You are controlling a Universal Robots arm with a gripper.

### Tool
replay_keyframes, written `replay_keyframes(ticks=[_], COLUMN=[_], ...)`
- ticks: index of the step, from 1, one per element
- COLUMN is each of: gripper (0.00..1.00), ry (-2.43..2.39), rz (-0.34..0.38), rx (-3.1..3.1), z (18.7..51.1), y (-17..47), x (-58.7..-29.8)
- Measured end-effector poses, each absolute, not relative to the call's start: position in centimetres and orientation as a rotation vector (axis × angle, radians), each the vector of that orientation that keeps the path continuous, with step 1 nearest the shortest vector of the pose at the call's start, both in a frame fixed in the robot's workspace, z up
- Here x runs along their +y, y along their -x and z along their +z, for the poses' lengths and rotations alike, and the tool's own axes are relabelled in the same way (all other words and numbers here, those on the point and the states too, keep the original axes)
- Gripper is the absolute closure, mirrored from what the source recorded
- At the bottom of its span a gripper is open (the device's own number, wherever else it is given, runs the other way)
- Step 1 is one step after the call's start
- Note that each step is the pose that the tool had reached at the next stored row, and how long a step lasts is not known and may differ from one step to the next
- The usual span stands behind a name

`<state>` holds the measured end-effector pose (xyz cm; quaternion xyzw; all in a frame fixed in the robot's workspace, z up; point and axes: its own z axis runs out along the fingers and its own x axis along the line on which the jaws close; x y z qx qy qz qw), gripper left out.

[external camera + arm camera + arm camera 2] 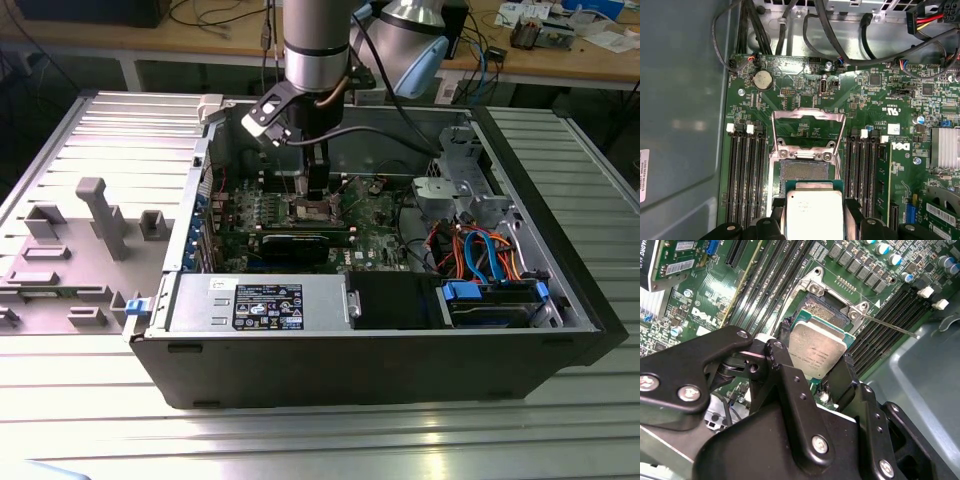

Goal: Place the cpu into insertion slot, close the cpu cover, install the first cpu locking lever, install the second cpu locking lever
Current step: 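Place the cpu into insertion slot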

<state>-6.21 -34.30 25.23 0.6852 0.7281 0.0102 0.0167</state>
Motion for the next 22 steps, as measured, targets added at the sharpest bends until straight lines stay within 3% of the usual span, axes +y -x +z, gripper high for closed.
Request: replay_keyframes(ticks=[22], gripper=[0.45], ry=[-2.13], rz=[0.031], rx=[2.263], z=[24.84], y=[6.21], x=[-34.3])
